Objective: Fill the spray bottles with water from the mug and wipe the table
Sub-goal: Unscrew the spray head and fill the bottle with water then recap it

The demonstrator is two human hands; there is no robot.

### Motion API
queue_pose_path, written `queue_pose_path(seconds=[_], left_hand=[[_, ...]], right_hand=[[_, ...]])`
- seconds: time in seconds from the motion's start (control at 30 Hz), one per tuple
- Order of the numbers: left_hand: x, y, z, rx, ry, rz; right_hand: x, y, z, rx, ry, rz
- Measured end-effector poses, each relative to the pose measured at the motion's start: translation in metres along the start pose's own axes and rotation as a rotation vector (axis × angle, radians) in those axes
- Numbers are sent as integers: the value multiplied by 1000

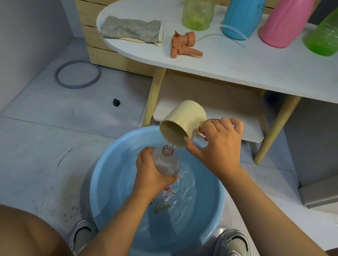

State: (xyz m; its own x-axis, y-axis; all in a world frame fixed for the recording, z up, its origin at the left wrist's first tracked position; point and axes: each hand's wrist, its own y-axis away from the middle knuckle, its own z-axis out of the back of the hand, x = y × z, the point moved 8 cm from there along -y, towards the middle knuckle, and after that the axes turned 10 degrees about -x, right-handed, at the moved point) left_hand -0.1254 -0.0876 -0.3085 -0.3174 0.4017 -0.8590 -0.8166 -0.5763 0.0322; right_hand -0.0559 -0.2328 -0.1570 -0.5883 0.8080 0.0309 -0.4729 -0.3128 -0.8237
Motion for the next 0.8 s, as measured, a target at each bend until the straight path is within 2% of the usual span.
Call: queue_pose_path(seconds=[0.47,0.8], left_hand=[[-4,-1,1,-6,49,3],[2,-2,3,-6,183,100]], right_hand=[[6,-1,5,-47,-61,40],[-13,3,-1,16,-67,-128]])
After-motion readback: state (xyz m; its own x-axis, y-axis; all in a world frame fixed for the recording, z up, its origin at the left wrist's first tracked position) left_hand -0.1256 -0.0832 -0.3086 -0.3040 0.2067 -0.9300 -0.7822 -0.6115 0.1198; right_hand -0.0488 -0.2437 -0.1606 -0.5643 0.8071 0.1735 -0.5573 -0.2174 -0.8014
